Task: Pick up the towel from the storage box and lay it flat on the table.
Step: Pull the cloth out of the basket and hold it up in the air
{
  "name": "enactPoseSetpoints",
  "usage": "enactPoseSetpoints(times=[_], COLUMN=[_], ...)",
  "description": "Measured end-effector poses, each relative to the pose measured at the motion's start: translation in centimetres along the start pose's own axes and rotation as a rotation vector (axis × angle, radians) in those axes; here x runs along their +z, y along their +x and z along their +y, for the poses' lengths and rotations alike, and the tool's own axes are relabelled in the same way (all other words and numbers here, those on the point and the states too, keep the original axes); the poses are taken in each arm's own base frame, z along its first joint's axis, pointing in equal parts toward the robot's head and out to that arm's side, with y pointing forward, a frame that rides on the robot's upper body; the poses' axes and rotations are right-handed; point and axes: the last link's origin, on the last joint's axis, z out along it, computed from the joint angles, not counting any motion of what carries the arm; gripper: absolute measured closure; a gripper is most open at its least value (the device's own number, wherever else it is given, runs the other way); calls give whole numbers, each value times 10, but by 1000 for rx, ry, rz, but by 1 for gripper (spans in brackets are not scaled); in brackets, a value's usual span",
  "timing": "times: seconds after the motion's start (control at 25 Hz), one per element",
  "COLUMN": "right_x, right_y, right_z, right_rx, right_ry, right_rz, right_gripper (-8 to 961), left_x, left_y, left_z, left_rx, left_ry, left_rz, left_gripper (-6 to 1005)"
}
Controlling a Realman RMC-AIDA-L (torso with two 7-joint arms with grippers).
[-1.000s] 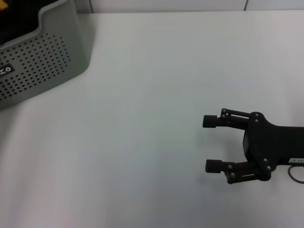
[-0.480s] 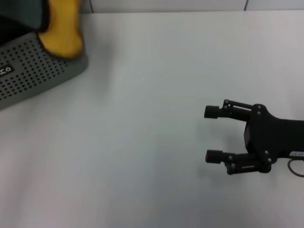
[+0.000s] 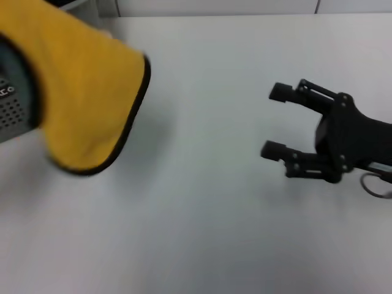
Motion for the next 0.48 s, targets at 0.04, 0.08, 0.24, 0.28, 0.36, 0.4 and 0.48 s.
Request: enactPoseSetpoints(times=[0.04, 0.08, 0.24, 0.28, 0.36, 0.4, 0.48], right_x=[4, 9, 31, 37, 51, 58, 75], right_y=[1, 3, 13, 16, 23, 26, 33], right_z=[-1, -2, -9, -11, -12, -11, -7], right_rx=[-18, -40, -128, -159, -240, -281, -408], right_ry=[2, 5, 22, 28, 38, 43, 62], right_rz=[-9, -10, 42, 59, 90, 103, 133], right_gripper=[84, 84, 85, 85, 85, 85, 85], left_x=[1, 4, 15, 18, 25, 29, 33], left_y=[-8, -16, -33, -37, -46, -51, -55], left_z=[-1, -2, -9, -13, -21, -25, -29], left_rx=[1, -4, -57, -79, -126, -148, -168], left_ry=[11, 22, 49, 63, 88, 103, 119], left_rz=[18, 40, 77, 79, 79, 78, 74], left_gripper=[959, 958, 958, 957, 957, 957, 956])
